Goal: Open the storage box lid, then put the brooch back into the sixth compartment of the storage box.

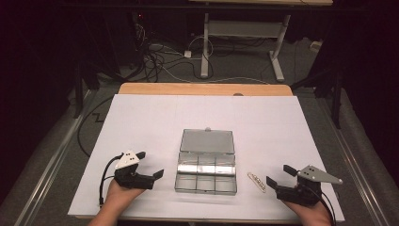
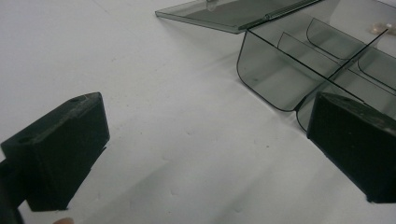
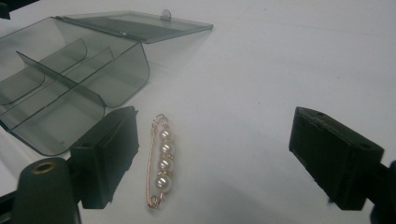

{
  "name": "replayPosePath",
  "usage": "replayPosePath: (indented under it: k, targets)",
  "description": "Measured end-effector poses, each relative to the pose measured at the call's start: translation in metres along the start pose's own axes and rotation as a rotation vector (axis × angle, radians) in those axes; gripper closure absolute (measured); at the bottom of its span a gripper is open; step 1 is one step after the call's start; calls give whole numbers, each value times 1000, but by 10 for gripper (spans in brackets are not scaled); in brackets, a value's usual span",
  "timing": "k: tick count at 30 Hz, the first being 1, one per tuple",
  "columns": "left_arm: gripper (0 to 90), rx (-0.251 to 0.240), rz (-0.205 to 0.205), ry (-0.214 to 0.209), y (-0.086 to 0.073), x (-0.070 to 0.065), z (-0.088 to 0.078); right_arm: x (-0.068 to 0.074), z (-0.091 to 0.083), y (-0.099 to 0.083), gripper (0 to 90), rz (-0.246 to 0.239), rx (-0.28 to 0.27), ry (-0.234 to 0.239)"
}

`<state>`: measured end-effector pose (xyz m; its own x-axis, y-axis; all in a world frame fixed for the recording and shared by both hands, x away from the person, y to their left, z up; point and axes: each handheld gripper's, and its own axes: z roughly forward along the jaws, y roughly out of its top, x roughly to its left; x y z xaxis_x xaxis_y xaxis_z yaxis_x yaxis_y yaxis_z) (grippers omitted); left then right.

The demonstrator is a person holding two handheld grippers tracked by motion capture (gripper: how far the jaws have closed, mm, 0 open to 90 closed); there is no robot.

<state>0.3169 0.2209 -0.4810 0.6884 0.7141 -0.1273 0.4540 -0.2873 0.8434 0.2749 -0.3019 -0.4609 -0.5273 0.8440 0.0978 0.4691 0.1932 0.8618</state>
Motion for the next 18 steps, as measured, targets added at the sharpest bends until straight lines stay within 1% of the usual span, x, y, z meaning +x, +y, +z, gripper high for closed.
replayPosePath:
  k: [1,4,6,8,10,13,16,17,18]
  targets:
    - [0,0,1,0,0,0,0,-1,-1,-1,229,9,5,2]
    - [0,-4,4,4,1,1,1,-1,0,-1,316,14,14,11]
    - [0,12,13,0,2,0,3,1,0,-2,390,9,22,16]
    - [0,13,24,0,2,-1,3,3,0,-1,457,13,24,18]
    - [0,16,27,-2,1,-2,4,6,1,1,515,23,29,25]
    - [0,20,26,-3,2,-2,4,10,5,2,571,20,43,33]
    - [0,19,19,-6,2,-1,4,13,9,2,638,1,74,47]
    - [0,18,21,-6,1,-1,4,14,10,2,650,4,82,49]
    - [0,17,23,-5,1,-1,4,15,12,2,664,-6,90,56]
